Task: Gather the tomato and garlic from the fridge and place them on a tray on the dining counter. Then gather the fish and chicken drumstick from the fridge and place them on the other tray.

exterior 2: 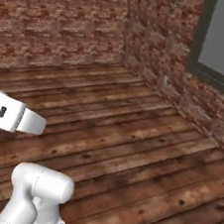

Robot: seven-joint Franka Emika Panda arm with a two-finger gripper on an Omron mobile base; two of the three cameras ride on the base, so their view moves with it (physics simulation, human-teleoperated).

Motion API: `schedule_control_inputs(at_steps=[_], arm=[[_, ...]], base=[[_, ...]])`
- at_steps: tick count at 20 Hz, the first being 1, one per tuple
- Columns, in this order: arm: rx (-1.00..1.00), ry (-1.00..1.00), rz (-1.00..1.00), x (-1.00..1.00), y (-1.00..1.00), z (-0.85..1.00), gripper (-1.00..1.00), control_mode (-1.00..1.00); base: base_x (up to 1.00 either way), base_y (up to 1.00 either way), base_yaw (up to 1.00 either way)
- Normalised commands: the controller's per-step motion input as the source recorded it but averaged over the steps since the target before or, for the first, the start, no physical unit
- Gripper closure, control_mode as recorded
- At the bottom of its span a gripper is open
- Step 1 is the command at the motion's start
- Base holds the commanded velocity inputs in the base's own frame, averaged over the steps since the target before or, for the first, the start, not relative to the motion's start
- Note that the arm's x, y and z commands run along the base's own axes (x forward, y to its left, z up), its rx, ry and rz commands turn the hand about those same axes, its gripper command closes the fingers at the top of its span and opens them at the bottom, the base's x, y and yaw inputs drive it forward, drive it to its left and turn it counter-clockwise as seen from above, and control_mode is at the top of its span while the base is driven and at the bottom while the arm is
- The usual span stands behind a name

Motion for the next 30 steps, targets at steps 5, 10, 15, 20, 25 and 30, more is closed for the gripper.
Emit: schedule_control_inputs(at_steps=[5, 10, 15, 20, 25, 30], arm=[[0.00, 0.00, 0.00, 0.00, 0.00, 0.00, 1.00, 1.00], [0.00, 0.00, 0.00, 0.00, 0.00, 0.00, 1.00, 1.00], [0.00, 0.00, 0.00, 0.00, 0.00, 0.00, 1.00, 1.00], [0.00, 0.00, 0.00, 0.00, 0.00, 0.00, 1.00, 1.00], [0.00, 0.00, 0.00, 0.00, 0.00, 0.00, 1.00, 1.00], [0.00, 0.00, 0.00, 0.00, 0.00, 0.00, 1.00, 1.00]], base=[[0.09, 0.00, 1.00], [0.15, 0.00, 1.00], [0.37, -0.04, 0.94], [1.00, -0.28, 0.57], [1.00, -0.83, 0.30], [0.98, -1.00, 0.23]])
